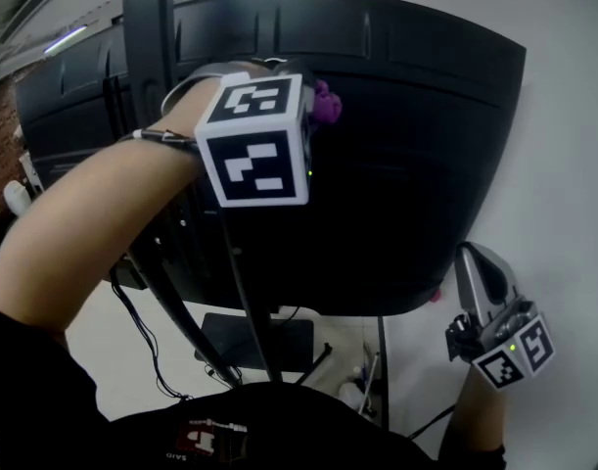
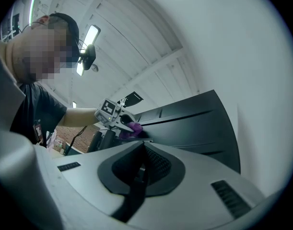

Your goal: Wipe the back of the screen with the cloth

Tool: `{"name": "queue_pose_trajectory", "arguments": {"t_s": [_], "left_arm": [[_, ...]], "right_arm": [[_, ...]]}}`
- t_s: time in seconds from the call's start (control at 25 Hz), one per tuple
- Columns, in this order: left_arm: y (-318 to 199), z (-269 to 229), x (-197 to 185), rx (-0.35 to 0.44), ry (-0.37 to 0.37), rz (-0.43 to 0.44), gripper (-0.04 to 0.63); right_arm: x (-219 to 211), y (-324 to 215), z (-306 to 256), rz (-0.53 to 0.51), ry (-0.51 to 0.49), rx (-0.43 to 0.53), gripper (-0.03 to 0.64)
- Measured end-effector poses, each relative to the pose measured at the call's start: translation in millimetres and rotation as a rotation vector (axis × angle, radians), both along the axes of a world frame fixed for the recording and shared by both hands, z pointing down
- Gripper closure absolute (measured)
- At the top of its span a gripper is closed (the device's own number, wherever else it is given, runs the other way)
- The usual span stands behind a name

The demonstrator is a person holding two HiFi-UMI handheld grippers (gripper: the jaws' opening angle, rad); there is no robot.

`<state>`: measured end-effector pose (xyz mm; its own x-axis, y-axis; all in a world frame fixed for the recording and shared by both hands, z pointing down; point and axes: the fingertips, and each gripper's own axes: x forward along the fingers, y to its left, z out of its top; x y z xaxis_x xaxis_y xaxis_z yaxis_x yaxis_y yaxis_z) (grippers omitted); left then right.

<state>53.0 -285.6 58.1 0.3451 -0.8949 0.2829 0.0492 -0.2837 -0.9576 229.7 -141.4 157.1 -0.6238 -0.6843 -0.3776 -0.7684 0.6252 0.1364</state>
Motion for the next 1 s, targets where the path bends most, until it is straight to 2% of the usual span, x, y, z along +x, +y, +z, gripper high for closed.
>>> {"name": "queue_pose_trajectory", "arguments": {"t_s": [0.16, 0.44, 0.76, 1.0], "left_arm": [[-8.6, 6.9, -23.1, -0.071, 0.014, -0.076, 0.486], [-29.5, 11.2, -4.1, -0.022, -0.11, -0.124, 0.486], [-26.5, 13.0, 89.7, -0.035, -0.166, 0.01, 0.486], [-25.3, 17.4, 188.3, -0.003, -0.222, 0.106, 0.485]], "right_arm": [[-7.1, -6.4, 5.1, -0.024, -0.013, -0.005, 0.607], [1.0, -2.4, 7.3, -0.015, -0.053, -0.004, 0.607], [29.4, 24.0, 12.3, 0.052, -0.088, -0.006, 0.607], [56.6, 41.5, 22.4, 0.13, -0.116, -0.017, 0.607]]}}
